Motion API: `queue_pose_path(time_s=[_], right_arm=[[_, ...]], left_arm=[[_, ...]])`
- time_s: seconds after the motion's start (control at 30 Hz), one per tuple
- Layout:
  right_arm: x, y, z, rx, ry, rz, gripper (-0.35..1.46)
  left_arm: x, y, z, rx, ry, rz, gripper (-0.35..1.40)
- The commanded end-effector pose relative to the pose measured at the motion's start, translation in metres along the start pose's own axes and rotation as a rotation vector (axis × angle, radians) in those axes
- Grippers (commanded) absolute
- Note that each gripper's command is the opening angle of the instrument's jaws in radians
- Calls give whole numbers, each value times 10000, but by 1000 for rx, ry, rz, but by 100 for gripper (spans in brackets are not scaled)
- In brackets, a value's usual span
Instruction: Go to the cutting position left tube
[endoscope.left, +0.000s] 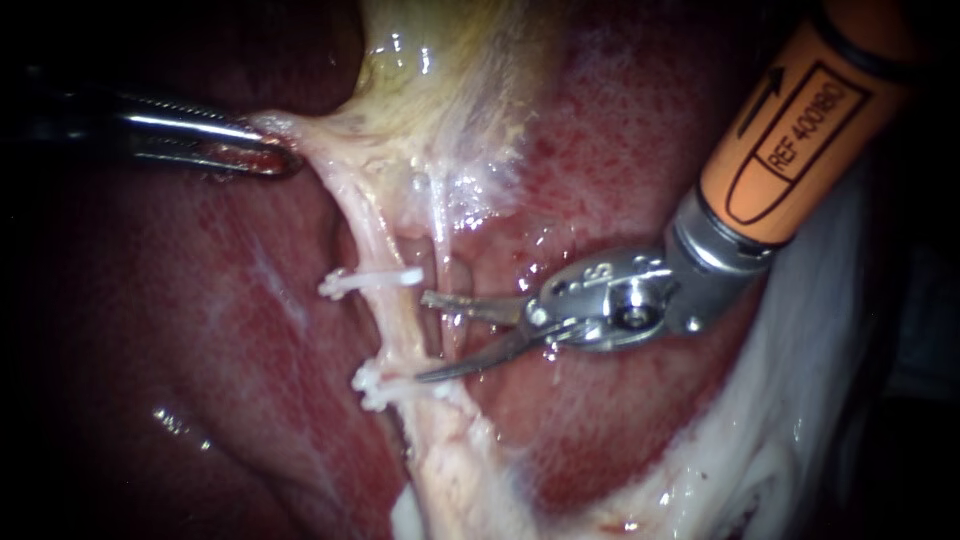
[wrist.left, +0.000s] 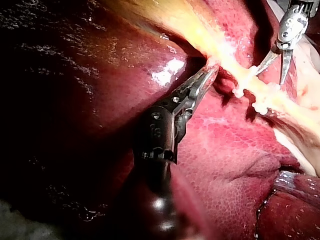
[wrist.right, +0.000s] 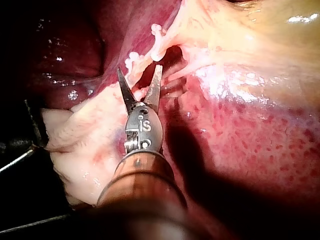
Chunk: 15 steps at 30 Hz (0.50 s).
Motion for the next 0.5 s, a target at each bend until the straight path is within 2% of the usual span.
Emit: queue_pose_path(time_s=[0.03, 0.37, 0.5], right_arm=[[-4, 3, 1, 7, -6, 5, 145], [-22, 22, 10, 50, -25, -3, 145], [-20, 24, 14, 80, -4, -14, 145]], left_arm=[[0, 0, 0, 1, 0, 0, -35], [0, 0, 0, 1, 0, 0, -35], [0, 0, 1, 1, 0, 0, -35]])
